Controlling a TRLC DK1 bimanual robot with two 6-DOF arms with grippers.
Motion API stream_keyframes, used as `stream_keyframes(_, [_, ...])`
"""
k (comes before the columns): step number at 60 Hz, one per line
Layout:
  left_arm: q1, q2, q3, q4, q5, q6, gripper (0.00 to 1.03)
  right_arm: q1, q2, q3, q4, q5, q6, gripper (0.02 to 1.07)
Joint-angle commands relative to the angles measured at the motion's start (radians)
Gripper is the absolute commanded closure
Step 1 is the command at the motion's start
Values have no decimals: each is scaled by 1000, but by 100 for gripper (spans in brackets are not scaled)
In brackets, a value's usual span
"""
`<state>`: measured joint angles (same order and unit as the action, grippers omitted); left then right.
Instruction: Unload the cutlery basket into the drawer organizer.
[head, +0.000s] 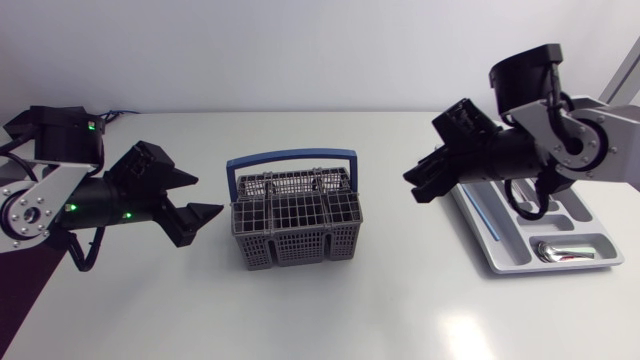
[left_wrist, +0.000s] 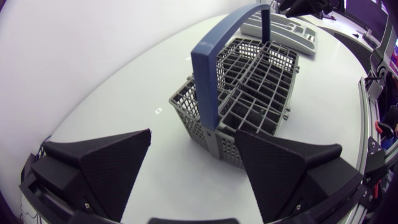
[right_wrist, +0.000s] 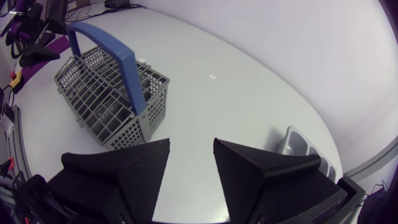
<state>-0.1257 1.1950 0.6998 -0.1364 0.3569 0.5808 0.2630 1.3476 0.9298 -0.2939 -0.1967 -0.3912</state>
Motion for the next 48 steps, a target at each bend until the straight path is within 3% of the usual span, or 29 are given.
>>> stream_keyframes(1, [8,46,-28,11,-13,30,10,36,51,-32,35,-4,38,53])
stream_keyframes(10, [-12,123,-16,44,-35,36,10,99,117,-34,64,0,57,55])
stream_keyframes(17, [-34,132,-8,49,-53,36,11,119,117,-40,84,0,66,81])
stream_keyframes(24, [-37,143,-6,50,-53,36,31,122,139,-42,84,-1,68,101])
stream_keyframes(27, [-37,152,-8,60,-53,36,43,124,156,-43,85,-1,68,101])
stream_keyframes(33, [-45,192,-2,67,-53,30,77,140,191,-46,98,0,69,101])
stream_keyframes(36, [-57,212,7,70,-53,27,88,153,206,-45,99,2,72,101])
stream_keyframes(48, [-120,270,70,89,-53,2,89,206,212,-36,99,2,98,101])
